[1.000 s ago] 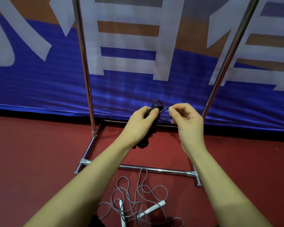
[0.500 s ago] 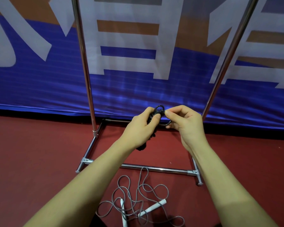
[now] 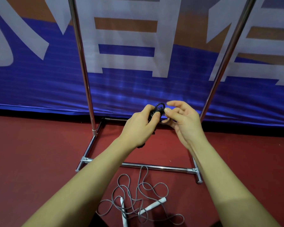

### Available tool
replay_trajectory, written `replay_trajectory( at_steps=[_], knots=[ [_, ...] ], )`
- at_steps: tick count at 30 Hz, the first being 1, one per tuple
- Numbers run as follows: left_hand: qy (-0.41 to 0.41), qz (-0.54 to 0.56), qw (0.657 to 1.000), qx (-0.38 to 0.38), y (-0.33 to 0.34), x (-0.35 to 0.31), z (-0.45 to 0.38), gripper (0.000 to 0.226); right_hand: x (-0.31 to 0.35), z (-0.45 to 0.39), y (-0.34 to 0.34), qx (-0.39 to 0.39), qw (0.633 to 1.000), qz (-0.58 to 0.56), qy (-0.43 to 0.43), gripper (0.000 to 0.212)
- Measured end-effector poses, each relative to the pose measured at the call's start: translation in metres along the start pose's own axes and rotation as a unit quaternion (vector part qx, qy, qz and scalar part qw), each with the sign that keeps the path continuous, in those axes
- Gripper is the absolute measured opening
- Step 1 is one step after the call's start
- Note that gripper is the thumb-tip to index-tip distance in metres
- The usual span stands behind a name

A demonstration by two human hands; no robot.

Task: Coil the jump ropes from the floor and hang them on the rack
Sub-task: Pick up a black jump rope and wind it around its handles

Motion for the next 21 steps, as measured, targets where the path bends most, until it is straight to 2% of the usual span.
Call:
replay_trajectory(
  at_steps=[3, 8, 13, 18, 21],
  knots=[
    [-0.007, 0.034, 0.999, 0.011, 0.002, 0.002, -0.002, 0.016, 0.001, 0.002, 0.002, 0.031, 1.000, 0.005, 0.005, 0.020],
    [-0.025, 0.057, 0.998, 0.019, 0.003, 0.007, 0.000, 0.028, 0.012, 0.007, -0.001, -0.013, 0.989, 0.117, -0.091, 0.016],
    [0.013, -0.005, 0.999, 0.033, 0.002, 0.004, 0.001, 0.015, 0.016, 0.007, -0.003, -0.017, 0.982, 0.140, -0.128, 0.021],
    [0.039, 0.033, 0.998, 0.038, 0.000, -0.001, 0.004, 0.020, 0.006, 0.003, -0.005, -0.008, 0.988, 0.121, -0.098, 0.018],
    [0.040, 0.062, 0.997, 0.037, -0.001, -0.003, 0.005, 0.021, 0.001, 0.001, -0.001, 0.028, 0.996, 0.057, -0.062, 0.012]
  ],
)
Point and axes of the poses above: each hand's wrist, its own z-axis away from the middle knuckle, its own y-axis out of the palm, x = y × z, the point moved 6 cm from there along -z, towards the middle knuckle, and after that the axes turned 1 degree about x, right-handed, at the moved point
